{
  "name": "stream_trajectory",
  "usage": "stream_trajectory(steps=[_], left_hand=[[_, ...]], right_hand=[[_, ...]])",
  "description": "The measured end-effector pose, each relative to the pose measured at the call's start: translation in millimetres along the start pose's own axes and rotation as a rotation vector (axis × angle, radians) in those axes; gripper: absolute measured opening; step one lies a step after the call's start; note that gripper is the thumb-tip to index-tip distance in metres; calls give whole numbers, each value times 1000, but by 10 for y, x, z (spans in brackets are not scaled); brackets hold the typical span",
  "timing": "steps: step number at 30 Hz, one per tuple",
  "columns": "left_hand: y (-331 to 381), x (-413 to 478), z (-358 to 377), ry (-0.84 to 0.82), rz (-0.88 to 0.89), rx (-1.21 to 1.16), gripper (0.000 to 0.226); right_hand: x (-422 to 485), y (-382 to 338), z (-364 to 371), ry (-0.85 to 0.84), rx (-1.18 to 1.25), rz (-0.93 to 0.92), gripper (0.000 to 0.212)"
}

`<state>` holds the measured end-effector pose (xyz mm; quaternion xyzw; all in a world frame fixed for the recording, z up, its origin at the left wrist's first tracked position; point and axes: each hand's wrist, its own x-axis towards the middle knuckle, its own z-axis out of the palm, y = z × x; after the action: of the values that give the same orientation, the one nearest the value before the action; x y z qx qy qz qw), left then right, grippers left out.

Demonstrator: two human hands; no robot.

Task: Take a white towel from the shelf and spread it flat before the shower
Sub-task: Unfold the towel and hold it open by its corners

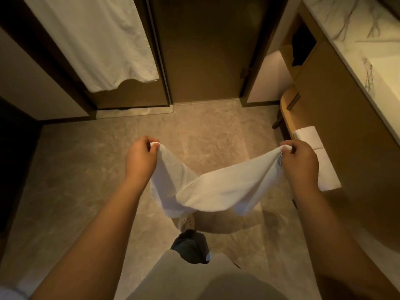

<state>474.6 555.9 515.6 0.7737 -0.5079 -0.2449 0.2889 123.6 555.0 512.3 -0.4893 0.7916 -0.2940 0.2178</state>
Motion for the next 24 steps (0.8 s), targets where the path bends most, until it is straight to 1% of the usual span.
stream_trajectory(steps=[4,11,17,24], left_hand=[[18,454,-88,10,-12,-12,22],[35,1082,-115,20,32,-43,17],[-13,1413,-54,6,50,-32,18],[121,1626,127,1,69,-35,16]], right_hand=[[227,-269,130,50,-29,-19,23],[569,-681,535,50,-55,-44,17],[703,-741,774,45,-72,-27,17],[990,-773,820,15,-80,-38,17]])
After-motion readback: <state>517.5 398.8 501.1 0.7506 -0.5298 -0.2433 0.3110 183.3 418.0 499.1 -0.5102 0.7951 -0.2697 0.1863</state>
